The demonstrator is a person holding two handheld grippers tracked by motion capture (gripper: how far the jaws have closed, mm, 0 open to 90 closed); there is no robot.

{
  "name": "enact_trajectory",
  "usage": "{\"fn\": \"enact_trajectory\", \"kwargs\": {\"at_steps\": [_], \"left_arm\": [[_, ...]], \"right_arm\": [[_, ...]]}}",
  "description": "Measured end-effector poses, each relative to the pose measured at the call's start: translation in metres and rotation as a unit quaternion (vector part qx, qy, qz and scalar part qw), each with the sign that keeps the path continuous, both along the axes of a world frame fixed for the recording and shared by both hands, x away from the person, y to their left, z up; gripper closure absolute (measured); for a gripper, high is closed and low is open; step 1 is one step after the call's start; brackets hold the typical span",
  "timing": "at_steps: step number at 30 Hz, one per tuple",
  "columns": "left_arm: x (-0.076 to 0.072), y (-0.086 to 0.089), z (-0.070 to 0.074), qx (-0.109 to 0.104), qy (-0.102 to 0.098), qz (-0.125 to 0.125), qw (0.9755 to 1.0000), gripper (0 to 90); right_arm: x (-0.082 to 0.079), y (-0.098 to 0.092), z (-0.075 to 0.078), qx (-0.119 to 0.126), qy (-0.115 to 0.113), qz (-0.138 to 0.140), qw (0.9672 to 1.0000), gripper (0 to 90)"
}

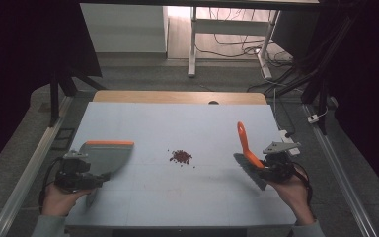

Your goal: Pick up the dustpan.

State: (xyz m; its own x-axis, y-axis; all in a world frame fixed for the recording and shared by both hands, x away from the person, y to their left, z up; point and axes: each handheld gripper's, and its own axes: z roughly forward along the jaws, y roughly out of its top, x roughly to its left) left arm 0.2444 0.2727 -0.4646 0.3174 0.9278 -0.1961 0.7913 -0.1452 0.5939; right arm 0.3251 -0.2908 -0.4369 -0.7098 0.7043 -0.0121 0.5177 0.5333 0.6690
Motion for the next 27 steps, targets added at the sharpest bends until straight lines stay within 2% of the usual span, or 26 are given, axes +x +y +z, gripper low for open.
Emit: {"fn": "enact_trajectory", "kwargs": {"at_steps": [5, 7, 8, 9, 13, 17, 19, 20, 22, 27], "left_arm": [[-0.001, 0.007, -0.002, 0.003, 0.013, 0.01, 0.9999, 16.0], [-0.002, 0.01, -0.003, 0.005, 0.023, 0.013, 0.9996, 15.7], [-0.002, 0.013, -0.004, 0.003, 0.04, 0.01, 0.9991, 15.7], [-0.003, 0.014, -0.004, 0.003, 0.047, 0.009, 0.9989, 15.5], [-0.003, 0.018, -0.007, -0.001, 0.061, 0.017, 0.998, 14.9], [0.002, 0.02, -0.018, -0.007, 0.077, 0.026, 0.9967, 14.6], [0.007, 0.02, -0.028, -0.01, 0.094, 0.039, 0.9948, 14.9], [0.007, 0.02, -0.028, -0.01, 0.094, 0.039, 0.9948, 16.4], [0.011, 0.019, -0.034, -0.017, 0.106, 0.041, 0.9933, 17.8], [0.017, 0.017, -0.045, -0.022, 0.115, 0.044, 0.9921, 19.0]], "right_arm": [[0.0, 0.002, -0.001, -0.002, 0.002, 0.002, 1.0, 70.8], [0.0, 0.002, -0.001, -0.002, 0.001, 0.002, 1.0, 70.9], [-0.001, 0.003, -0.001, -0.002, 0.001, 0.002, 1.0, 70.8], [-0.001, 0.003, -0.001, -0.003, -0.002, 0.002, 1.0, 70.8], [-0.002, 0.002, 0.0, -0.002, -0.004, 0.002, 1.0, 70.8], [-0.001, 0.002, -0.001, -0.005, -0.002, 0.0, 1.0, 70.8], [-0.001, 0.002, -0.002, -0.005, -0.002, 0.0, 1.0, 70.8], [-0.001, 0.002, -0.002, -0.005, -0.002, -0.001, 1.0, 70.8], [-0.001, 0.002, -0.002, -0.006, -0.002, -0.001, 1.0, 70.8], [-0.001, 0.003, -0.003, -0.007, -0.002, 0.001, 1.0, 70.8]]}}
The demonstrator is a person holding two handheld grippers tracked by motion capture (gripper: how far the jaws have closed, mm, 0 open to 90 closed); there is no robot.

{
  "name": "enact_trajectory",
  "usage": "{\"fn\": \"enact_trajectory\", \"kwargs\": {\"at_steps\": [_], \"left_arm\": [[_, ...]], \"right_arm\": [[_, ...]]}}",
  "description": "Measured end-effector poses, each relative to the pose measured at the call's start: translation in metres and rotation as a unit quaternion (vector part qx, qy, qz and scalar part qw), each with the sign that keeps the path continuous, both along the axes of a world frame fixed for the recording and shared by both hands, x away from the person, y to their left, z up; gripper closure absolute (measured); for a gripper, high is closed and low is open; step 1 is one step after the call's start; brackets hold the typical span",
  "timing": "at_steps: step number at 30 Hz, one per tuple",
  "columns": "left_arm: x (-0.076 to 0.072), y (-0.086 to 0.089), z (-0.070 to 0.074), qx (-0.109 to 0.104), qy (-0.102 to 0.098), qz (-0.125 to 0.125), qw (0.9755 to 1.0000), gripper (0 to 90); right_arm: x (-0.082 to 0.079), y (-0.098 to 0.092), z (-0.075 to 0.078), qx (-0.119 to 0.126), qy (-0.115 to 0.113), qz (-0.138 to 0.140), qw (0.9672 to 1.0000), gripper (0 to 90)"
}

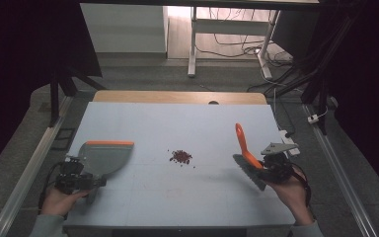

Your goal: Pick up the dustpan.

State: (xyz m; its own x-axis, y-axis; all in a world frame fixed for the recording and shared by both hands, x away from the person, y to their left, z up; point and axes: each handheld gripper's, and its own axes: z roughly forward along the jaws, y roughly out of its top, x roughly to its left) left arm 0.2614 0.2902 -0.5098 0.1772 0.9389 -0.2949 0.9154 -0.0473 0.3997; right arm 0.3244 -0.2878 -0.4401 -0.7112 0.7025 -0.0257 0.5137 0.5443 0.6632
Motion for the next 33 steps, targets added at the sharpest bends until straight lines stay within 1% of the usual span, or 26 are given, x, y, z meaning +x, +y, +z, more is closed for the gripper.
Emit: {"fn": "enact_trajectory", "kwargs": {"at_steps": [3, 4, 5, 7, 9, 11, 12, 16, 18, 19, 21, 22, 23, 24, 25, 30, 33], "left_arm": [[0.003, -0.002, -0.006, 0.003, 0.005, 0.004, 1.0, 20.0], [0.005, -0.003, -0.009, 0.001, 0.007, 0.003, 1.0, 23.2], [0.006, -0.003, -0.011, -0.001, 0.01, 0.005, 0.9999, 24.4], [0.007, -0.003, -0.013, -0.003, 0.011, 0.006, 0.9999, 28.2], [0.008, -0.003, -0.013, -0.005, 0.008, 0.01, 0.9999, 29.0], [0.009, -0.002, -0.014, -0.008, 0.004, 0.016, 0.9998, 34.0], [0.009, -0.002, -0.014, -0.009, 0.002, 0.018, 0.9998, 34.0], [0.011, -0.004, -0.015, -0.009, -0.006, 0.024, 0.9997, 41.2], [0.011, -0.004, -0.015, -0.007, -0.006, 0.025, 0.9996, 45.3], [0.011, -0.004, -0.015, -0.005, -0.007, 0.026, 0.9996, 45.3], [0.011, -0.003, -0.015, -0.007, -0.006, 0.027, 0.9996, 50.4], [0.011, -0.003, -0.015, -0.009, -0.006, 0.027, 0.9996, 50.4], [0.011, -0.003, -0.015, -0.014, -0.005, 0.026, 0.9995, 53.1], [0.011, -0.003, -0.015, -0.015, -0.004, 0.024, 0.9996, 56.6], [0.011, -0.003, -0.015, -0.015, -0.005, 0.025, 0.9996, 58.0], [0.01, 0.001, -0.016, -0.023, -0.005, 0.03, 0.9993, 60.8], [0.01, 0.002, -0.016, -0.026, -0.008, 0.03, 0.9992, 61.1]], "right_arm": [[0.0, 0.0, 0.0, 0.0, 0.0, 0.0, 1.0, 70.8], [0.0, 0.0, -0.001, -0.002, 0.0, 0.0, 1.0, 70.8], [0.0, 0.001, -0.001, -0.001, 0.0, 0.0, 1.0, 70.8], [0.0, 0.001, 0.0, -0.001, -0.001, 0.001, 1.0, 70.8], [0.0, 0.001, 0.0, -0.001, -0.001, 0.001, 1.0, 70.8], [0.0, 0.001, -0.001, -0.002, 0.0, 0.001, 1.0, 70.8], [0.0, 0.001, -0.001, -0.002, 0.0, 0.001, 1.0, 70.8], [0.0, 0.002, -0.002, -0.002, 0.002, 0.001, 1.0, 70.8], [0.0, 0.002, -0.002, -0.002, 0.003, 0.0, 1.0, 70.8], [0.0, 0.002, -0.002, -0.002, 0.002, 0.001, 1.0, 70.8], [0.0, 0.002, -0.002, -0.001, 0.001, 0.0, 1.0, 70.8], [0.0, 0.002, -0.002, -0.001, 0.001, 0.0, 1.0, 70.8], [0.0, 0.001, -0.002, -0.001, 0.001, 0.0, 1.0, 70.8], [0.0, 0.0, -0.002, -0.001, 0.002, -0.002, 1.0, 70.8], [0.0, 0.0, -0.002, 0.0, 0.002, -0.003, 1.0, 70.8], [0.0, -0.002, -0.002, 0.001, 0.002, -0.005, 1.0, 70.8], [0.0, -0.002, -0.002, 0.001, 0.002, -0.005, 1.0, 70.8]]}}
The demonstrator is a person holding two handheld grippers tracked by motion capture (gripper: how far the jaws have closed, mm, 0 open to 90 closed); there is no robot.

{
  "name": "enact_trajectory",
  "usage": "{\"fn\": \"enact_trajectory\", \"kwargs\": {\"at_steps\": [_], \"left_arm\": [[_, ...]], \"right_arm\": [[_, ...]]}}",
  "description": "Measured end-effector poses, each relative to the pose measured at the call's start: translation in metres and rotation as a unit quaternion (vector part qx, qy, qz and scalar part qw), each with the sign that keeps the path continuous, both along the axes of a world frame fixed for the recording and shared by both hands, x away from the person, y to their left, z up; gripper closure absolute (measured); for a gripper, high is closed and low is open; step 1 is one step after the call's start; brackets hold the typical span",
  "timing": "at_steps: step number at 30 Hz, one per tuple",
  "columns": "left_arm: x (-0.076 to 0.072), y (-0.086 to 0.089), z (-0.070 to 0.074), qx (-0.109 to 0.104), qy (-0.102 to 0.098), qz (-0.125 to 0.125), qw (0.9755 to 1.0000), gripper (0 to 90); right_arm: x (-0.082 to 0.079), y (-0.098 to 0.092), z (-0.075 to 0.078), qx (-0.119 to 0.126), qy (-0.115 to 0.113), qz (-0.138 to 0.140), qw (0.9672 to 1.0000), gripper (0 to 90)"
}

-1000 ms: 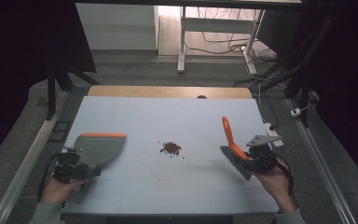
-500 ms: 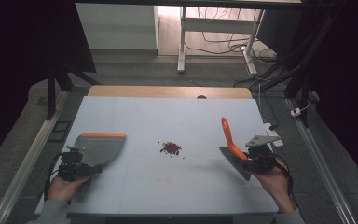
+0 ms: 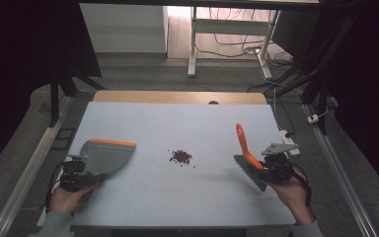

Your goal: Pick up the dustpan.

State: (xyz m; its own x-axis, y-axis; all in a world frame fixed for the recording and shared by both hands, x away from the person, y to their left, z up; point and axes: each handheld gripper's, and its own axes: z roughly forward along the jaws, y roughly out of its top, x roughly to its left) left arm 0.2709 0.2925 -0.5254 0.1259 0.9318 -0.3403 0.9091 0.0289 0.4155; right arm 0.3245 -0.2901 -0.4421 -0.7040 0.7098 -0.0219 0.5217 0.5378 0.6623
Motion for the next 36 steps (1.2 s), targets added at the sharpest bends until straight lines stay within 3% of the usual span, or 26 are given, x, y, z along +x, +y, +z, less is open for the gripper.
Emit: {"fn": "enact_trajectory", "kwargs": {"at_steps": [8, 9, 18, 27, 36], "left_arm": [[0.0, 0.006, 0.0, -0.006, -0.011, -0.01, 0.9999, 61.2], [0.0, 0.008, 0.0, -0.004, -0.021, -0.019, 0.9996, 61.1], [0.002, 0.015, -0.002, -0.022, -0.055, -0.046, 0.9972, 61.2], [-0.005, 0.019, 0.008, -0.032, -0.097, -0.06, 0.993, 61.3], [-0.011, 0.014, 0.018, -0.038, -0.136, -0.093, 0.9856, 61.3]], "right_arm": [[0.0, -0.001, 0.003, 0.008, -0.004, -0.003, 1.0, 70.8], [0.0, -0.001, 0.004, 0.012, -0.005, -0.005, 0.9999, 70.9], [0.006, 0.005, 0.005, 0.015, 0.001, -0.007, 0.9999, 70.9], [0.011, 0.013, 0.013, 0.034, -0.003, -0.013, 0.9993, 70.9], [0.008, 0.011, 0.014, 0.033, -0.011, -0.007, 0.9994, 70.9]]}}
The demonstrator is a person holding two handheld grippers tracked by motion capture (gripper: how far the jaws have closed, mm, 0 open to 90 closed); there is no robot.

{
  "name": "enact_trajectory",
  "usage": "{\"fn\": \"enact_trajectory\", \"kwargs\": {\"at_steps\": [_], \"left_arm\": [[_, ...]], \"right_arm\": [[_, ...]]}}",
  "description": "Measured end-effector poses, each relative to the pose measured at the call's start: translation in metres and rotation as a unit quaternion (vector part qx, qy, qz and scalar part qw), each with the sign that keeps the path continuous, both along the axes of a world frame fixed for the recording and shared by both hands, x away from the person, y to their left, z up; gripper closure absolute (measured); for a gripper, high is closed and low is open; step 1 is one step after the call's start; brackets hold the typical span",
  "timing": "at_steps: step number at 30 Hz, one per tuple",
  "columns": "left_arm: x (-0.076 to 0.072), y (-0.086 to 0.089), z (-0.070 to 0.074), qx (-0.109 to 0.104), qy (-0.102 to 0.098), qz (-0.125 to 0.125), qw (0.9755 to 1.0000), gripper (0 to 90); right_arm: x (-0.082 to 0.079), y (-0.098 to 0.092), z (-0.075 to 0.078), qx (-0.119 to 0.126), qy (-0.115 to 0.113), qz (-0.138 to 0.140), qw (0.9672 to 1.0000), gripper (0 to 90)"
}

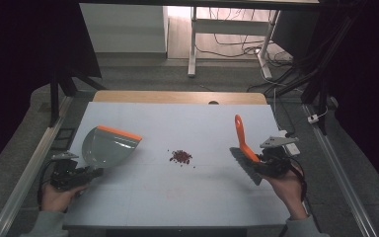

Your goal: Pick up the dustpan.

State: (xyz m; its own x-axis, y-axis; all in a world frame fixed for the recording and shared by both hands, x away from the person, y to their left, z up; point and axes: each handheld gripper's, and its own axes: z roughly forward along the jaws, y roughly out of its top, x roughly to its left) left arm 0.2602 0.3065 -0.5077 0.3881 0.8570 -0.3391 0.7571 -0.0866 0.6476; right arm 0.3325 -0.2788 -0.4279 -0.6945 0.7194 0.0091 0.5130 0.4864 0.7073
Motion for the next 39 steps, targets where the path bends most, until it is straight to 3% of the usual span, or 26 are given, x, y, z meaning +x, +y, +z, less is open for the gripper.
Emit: {"fn": "enact_trajectory", "kwargs": {"at_steps": [6, 14, 18, 32, 39], "left_arm": [[-0.003, -0.007, 0.005, 0.001, -0.016, -0.03, 0.9994, 61.4], [-0.008, -0.014, 0.013, -0.001, -0.03, -0.075, 0.9967, 61.4], [-0.008, -0.021, 0.019, -0.013, -0.041, -0.101, 0.994, 61.4], [-0.014, -0.042, 0.032, 0.018, -0.063, -0.157, 0.9854, 61.4], [-0.017, -0.053, 0.036, 0.027, -0.071, -0.193, 0.9784, 61.4]], "right_arm": [[-0.001, -0.003, -0.002, -0.002, 0.001, 0.004, 1.0, 70.9], [-0.001, -0.006, -0.001, -0.003, -0.001, 0.004, 1.0, 70.9], [-0.002, -0.006, -0.001, -0.003, -0.001, 0.005, 1.0, 70.9], [-0.003, -0.006, -0.001, -0.006, -0.002, 0.006, 1.0, 70.9], [-0.003, -0.005, 0.0, -0.005, -0.005, 0.008, 0.9999, 70.9]]}}
